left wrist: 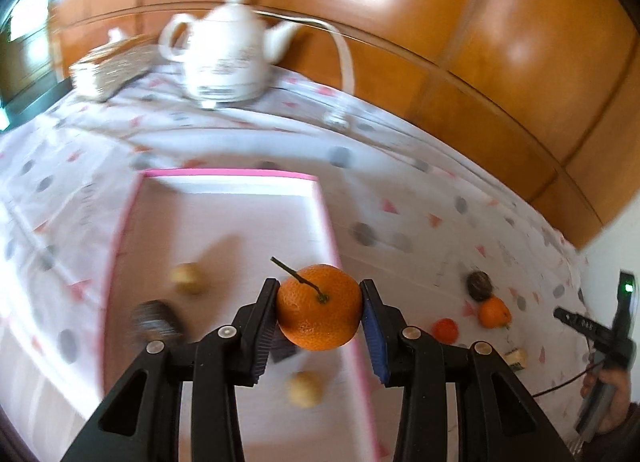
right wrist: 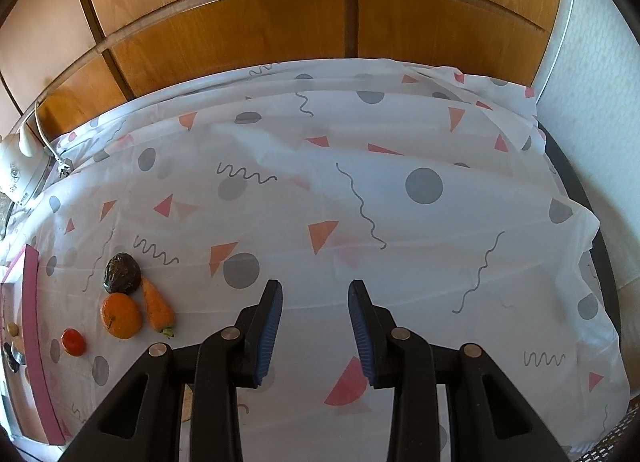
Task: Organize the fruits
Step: 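Carry the tangerine into the pink tray and open the left gripper, then move the right gripper toward the red tomato beside the carrot, then grasp the red tomato with the right gripper, then carry the red tomato into the pink tray and open the right gripper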
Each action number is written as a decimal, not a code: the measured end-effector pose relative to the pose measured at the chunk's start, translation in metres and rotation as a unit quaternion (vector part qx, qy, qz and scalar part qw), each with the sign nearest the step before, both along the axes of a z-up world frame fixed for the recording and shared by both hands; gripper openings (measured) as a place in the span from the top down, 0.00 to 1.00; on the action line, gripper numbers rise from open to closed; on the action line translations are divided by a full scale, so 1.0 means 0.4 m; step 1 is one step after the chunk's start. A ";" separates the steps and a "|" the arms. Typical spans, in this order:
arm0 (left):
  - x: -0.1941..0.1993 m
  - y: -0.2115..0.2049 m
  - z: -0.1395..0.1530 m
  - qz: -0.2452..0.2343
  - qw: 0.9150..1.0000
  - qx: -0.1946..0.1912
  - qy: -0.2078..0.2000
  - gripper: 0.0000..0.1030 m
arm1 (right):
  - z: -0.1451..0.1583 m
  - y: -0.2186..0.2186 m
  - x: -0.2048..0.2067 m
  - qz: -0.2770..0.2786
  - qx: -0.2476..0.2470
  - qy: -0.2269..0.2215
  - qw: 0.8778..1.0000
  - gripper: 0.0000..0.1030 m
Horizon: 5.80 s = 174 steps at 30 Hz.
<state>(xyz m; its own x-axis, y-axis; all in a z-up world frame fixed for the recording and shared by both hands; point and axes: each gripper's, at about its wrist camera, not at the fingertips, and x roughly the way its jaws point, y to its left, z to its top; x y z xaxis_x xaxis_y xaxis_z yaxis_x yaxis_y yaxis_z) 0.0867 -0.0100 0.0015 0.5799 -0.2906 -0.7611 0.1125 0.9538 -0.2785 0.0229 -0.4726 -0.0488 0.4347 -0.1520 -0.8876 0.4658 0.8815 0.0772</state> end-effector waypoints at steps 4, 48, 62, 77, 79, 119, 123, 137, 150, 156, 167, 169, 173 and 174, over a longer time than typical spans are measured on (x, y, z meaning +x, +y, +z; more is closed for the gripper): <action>-0.033 0.137 0.001 0.062 0.998 -0.006 0.000 0.61 | 0.002 0.004 0.001 0.004 -0.001 -0.001 1.000 0.67; 0.120 0.060 -0.111 0.068 0.995 0.065 0.020 0.52 | -0.040 0.023 0.017 0.016 0.005 0.026 1.000 0.67; -0.030 0.082 -0.050 0.082 0.994 0.064 -0.015 0.47 | -0.036 0.034 0.015 0.025 0.006 0.019 0.999 0.67; -0.102 0.123 -0.045 0.097 0.993 0.059 -0.018 0.43 | -0.023 0.120 0.028 0.116 0.045 -0.011 0.992 0.67; -0.106 0.131 -0.049 0.101 0.993 0.056 -0.015 0.43 | -0.021 0.129 0.028 0.125 0.047 -0.013 0.991 0.67; -0.149 0.251 -0.098 0.153 0.988 0.014 0.012 0.40 | -0.032 0.244 -0.055 0.150 0.081 -0.004 0.985 0.68; -0.149 0.251 -0.099 0.151 0.988 0.011 0.013 0.40 | -0.020 0.278 -0.036 0.169 0.077 -0.008 0.983 0.68; -0.151 0.255 -0.101 0.149 0.989 0.009 0.013 0.38 | -0.042 0.498 0.086 0.259 0.102 -0.010 0.961 0.68; -0.154 0.272 -0.112 0.169 0.985 0.017 0.019 0.37 | -0.090 0.564 0.123 0.283 0.043 0.017 0.958 0.73; -0.156 0.268 -0.111 0.162 0.986 0.020 0.018 0.37 | -0.086 0.570 0.121 0.279 0.048 0.017 0.959 0.74; -0.168 0.267 -0.106 0.161 0.987 0.017 0.015 0.36 | -0.035 0.631 0.075 0.312 0.077 -0.017 0.947 0.74; -0.170 0.268 -0.106 0.162 0.987 0.016 0.014 0.35 | -0.020 0.653 0.067 0.324 0.082 -0.025 0.942 0.74; -0.171 0.269 -0.105 0.162 0.987 0.016 0.014 0.35 | 0.018 0.706 0.053 0.359 0.087 -0.044 0.928 0.74; -0.172 0.270 -0.105 0.162 0.987 0.015 0.014 0.35 | 0.024 0.715 0.049 0.366 0.089 -0.047 0.925 0.74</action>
<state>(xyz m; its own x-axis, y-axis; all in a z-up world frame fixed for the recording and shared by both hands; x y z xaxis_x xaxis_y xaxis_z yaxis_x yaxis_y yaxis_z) 0.0181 0.0979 -0.0404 0.6171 -0.0699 -0.7838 -0.2073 0.9465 -0.2475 0.0427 -0.1864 -0.0392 0.4395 0.3577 -0.8239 -0.2667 0.9279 0.2606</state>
